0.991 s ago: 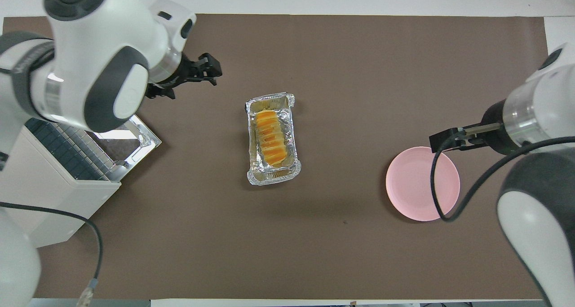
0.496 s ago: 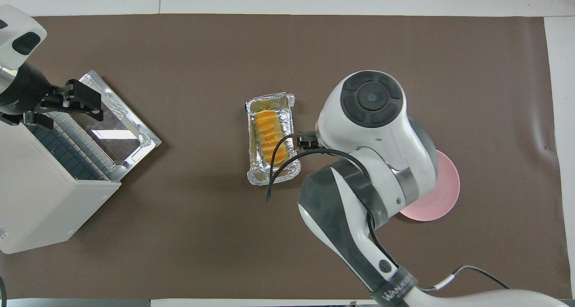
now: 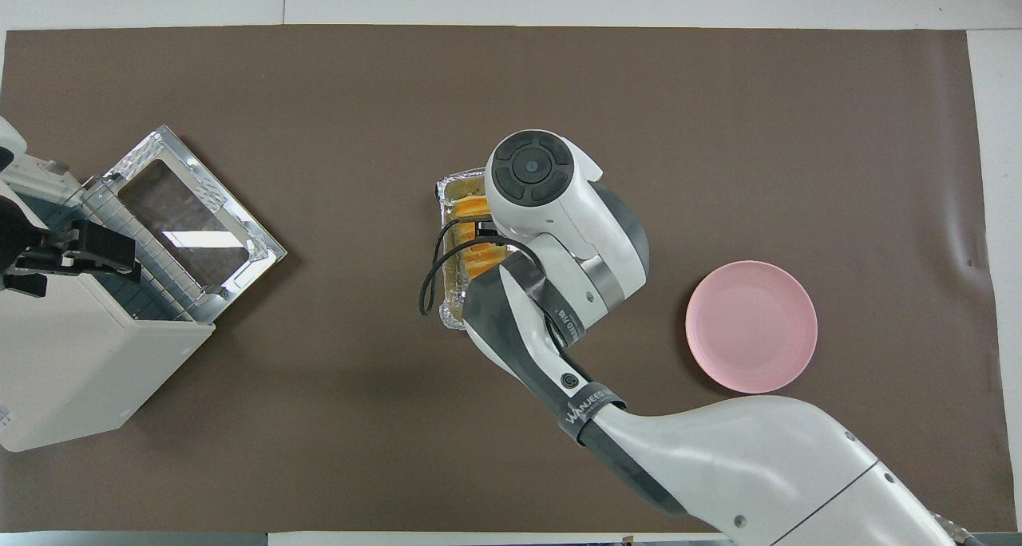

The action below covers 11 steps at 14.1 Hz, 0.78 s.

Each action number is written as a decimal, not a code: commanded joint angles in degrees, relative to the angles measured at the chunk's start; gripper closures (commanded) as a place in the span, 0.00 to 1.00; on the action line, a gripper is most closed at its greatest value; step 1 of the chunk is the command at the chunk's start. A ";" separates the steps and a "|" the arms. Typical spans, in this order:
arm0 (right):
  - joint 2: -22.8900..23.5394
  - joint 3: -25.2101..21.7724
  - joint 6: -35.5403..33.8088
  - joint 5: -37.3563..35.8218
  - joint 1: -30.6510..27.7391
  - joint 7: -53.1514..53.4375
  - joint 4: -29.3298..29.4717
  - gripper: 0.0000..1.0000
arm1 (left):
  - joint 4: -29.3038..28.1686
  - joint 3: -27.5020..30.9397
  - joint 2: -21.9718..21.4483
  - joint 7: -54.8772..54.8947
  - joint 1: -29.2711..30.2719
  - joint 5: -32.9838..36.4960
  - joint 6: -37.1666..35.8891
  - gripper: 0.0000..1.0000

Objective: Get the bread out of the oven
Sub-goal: 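Grasp the foil tray with the right gripper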

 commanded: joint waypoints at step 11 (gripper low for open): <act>5.41 0.22 2.74 -1.76 -0.19 -0.56 1.96 1.00 | 4.87 0.85 3.40 7.78 0.13 -0.56 0.08 0.00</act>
